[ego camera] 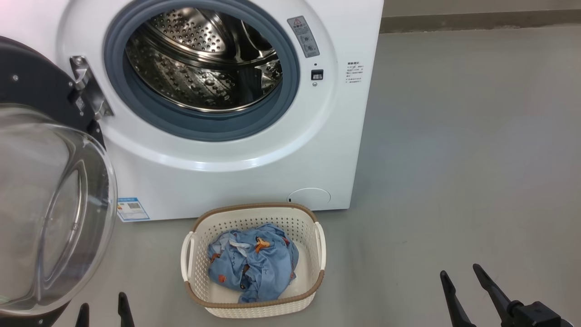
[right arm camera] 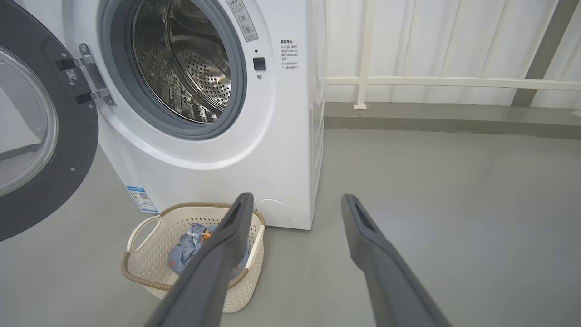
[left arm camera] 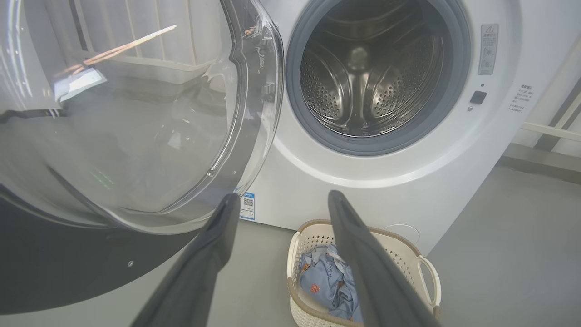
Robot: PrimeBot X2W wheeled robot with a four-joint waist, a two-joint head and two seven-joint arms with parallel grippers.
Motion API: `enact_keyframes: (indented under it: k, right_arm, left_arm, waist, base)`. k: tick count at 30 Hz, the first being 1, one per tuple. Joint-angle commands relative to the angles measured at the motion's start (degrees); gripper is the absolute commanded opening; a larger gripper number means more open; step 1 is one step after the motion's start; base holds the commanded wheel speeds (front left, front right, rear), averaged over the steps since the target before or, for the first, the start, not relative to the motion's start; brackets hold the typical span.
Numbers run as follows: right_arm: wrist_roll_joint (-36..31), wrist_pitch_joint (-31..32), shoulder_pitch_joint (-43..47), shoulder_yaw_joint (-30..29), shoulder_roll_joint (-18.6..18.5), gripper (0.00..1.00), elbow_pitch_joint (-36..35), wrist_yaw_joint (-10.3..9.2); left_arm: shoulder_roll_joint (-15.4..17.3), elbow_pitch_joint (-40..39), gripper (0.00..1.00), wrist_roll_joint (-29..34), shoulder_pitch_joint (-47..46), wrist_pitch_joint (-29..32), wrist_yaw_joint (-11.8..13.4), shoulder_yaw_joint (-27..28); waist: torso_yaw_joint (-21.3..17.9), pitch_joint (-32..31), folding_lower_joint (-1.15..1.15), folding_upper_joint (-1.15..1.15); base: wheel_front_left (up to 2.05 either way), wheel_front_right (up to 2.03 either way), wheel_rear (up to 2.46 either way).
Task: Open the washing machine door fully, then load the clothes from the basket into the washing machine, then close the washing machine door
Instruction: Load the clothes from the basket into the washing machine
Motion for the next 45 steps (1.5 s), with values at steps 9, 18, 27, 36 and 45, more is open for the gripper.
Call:
enact_keyframes:
  k: [9, 18, 27, 36, 45]
  right_arm:
    - [-0.3, -0.7, -0.7, 1.0, -1.3, 1.0, -1.1, 0.14]
    - [-0.1, -0.7, -0.8, 1.3, -1.0, 1.0, -1.0, 0.14]
    - [0.1, -0.7, -1.0, 0.9, -0.8, 1.0, -1.0, 0.14]
    - [0.1, -0.7, -0.9, 0.8, -0.5, 1.0, -1.0, 0.14]
    - [0.2, -0.7, -1.1, 0.9, -0.3, 1.0, -1.1, 0.14]
  left_arm:
    - [0.6, -0.4, 1.0, -0.4, -0.2, -0.3, -1.6, 1.1]
    - [0.6, 0.2, 1.0, 0.1, -0.3, -0.3, -2.5, 1.4]
    - [0.6, 0.1, 1.0, 0.8, -1.0, -0.3, -2.0, 1.1]
    - [0.6, 0.0, 1.0, 1.0, -1.0, -0.3, -1.5, 0.5]
    - [0.6, -1.7, 1.0, 2.0, -0.4, -0.3, -1.1, -1.1]
  waist:
    - [0.0, 0.0, 0.0, 0.0]
    - [-0.5, 0.7, 0.0, 0.0]
    - [-0.7, 1.1, 0.0, 0.0]
    - [-0.4, 1.2, 0.0, 0.0]
    - [-0.7, 2.3, 0.0, 0.0]
  base:
    - [0.1, -0.1, 0.0]
    - [1.08, -1.25, 0.18]
    - [1.74, -1.84, 0.1]
    - [0.68, -0.68, 0.0]
    - [0.0, 0.0, 0.0]
